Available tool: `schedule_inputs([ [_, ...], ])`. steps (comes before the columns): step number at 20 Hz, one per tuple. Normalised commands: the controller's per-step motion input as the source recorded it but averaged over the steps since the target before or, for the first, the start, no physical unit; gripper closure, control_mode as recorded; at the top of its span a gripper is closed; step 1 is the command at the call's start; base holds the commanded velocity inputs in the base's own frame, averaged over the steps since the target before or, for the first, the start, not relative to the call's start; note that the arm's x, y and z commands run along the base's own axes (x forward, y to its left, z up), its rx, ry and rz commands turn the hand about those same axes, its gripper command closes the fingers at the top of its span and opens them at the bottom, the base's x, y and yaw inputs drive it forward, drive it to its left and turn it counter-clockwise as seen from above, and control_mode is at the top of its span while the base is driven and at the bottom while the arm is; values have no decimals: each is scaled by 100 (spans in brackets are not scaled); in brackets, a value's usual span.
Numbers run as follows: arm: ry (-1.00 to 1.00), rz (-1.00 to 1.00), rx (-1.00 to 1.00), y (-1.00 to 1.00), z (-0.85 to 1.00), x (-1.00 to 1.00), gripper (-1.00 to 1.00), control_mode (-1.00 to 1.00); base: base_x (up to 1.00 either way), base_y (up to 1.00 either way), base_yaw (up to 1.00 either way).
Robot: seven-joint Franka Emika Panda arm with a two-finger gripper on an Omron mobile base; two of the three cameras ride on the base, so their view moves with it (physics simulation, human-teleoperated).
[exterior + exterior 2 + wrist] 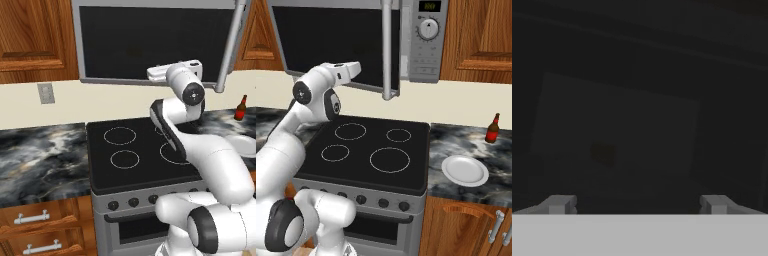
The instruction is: Pick the cheese from the counter and place it in the microwave. Then turn on the microwave.
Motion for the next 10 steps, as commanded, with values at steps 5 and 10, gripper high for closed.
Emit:
schedule_inputs([
  [5,0,0,1,-10,0,27,-100,-100,0,0,0],
  [10,0,0,1,-11,0,33,-100,-100,0,0,0],
])
